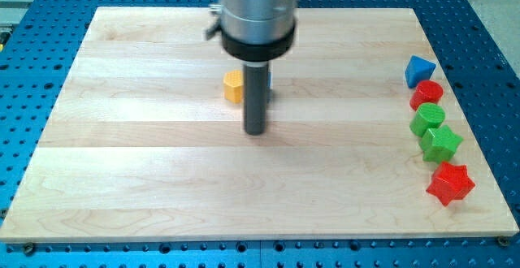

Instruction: Move the triangle close to the cube

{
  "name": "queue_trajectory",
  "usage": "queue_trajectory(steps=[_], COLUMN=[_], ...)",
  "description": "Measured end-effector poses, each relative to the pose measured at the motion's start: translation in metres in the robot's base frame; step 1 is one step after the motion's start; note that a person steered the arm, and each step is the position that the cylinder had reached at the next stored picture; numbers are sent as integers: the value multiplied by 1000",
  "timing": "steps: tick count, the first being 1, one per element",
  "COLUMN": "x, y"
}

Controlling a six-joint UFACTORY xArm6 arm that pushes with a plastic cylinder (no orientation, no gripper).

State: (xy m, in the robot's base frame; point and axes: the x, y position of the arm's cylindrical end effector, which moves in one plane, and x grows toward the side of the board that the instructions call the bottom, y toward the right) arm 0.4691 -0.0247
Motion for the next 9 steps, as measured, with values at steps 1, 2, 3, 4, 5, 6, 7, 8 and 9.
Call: queue_trajectory(steps=[1, 2, 3, 4, 5, 6, 7, 8, 9], x=[15, 36, -18, -81, -136, -163, -165, -161, -121], y=[-9, 40, 77, 138, 219, 307, 341, 368, 358])
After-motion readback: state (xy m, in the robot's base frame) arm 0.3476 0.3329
